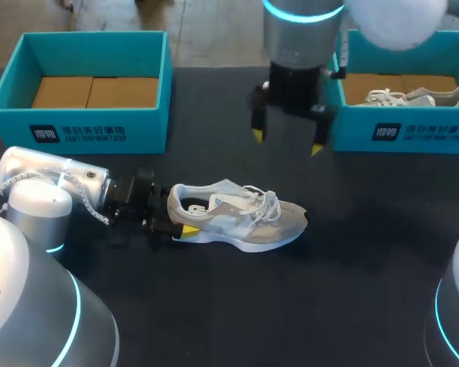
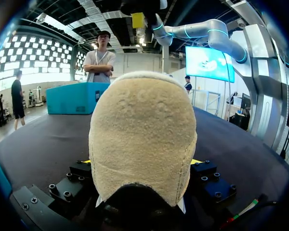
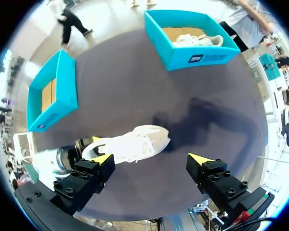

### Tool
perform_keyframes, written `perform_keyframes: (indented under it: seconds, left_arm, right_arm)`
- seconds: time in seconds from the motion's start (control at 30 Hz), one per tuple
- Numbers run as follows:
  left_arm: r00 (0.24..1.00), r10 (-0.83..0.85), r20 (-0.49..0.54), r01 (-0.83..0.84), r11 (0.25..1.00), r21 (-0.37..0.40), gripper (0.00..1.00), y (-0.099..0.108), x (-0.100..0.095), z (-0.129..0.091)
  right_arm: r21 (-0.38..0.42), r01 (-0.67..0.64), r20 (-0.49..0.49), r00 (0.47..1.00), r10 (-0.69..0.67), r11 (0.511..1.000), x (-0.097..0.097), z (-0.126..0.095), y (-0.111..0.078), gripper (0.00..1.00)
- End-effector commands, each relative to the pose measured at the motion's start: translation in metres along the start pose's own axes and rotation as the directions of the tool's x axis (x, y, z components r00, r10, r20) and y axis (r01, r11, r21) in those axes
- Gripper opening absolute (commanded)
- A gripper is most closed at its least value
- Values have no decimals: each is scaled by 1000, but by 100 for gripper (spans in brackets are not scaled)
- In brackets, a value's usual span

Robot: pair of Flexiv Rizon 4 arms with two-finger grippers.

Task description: Take the shoe out of the shoebox, open the shoe tongue, remove and reinsert the insole, then place the shoe into the shoebox

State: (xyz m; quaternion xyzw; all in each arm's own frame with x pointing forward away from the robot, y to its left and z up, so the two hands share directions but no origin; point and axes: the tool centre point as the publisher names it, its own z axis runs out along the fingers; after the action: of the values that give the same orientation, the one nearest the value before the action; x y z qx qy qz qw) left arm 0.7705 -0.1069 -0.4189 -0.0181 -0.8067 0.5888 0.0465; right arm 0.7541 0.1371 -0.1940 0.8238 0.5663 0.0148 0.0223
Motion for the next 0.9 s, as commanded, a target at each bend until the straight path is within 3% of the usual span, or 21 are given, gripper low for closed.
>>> perform_keyframes:
  seconds: [0.03, 0.13, 0.3, 0.4, 0.9]
  left_arm:
    - [1000, 0, 0, 0, 1000, -3, 0, 2, 0, 2]
    - [1000, 0, 0, 0, 1000, -3, 0, 2, 0, 2]
    - [1000, 0, 0, 0, 1000, -3, 0, 2, 0, 2]
    - [1000, 0, 0, 0, 1000, -3, 0, 2, 0, 2]
    - [1000, 0, 0, 0, 1000, -3, 0, 2, 0, 2]
  right_arm:
    - [-46, -143, 62, 987, 146, 989, 61, 22, -35, 100]
    - [-61, -144, 92, 984, 150, 988, 78, 33, -44, 100]
    - [-100, -36, 63, 997, 42, 994, 104, 43, -56, 100]
    - [-34, 94, 29, 995, -93, 995, 120, 56, -62, 100]
    - [-34, 94, 29, 995, -93, 995, 120, 56, -62, 100]
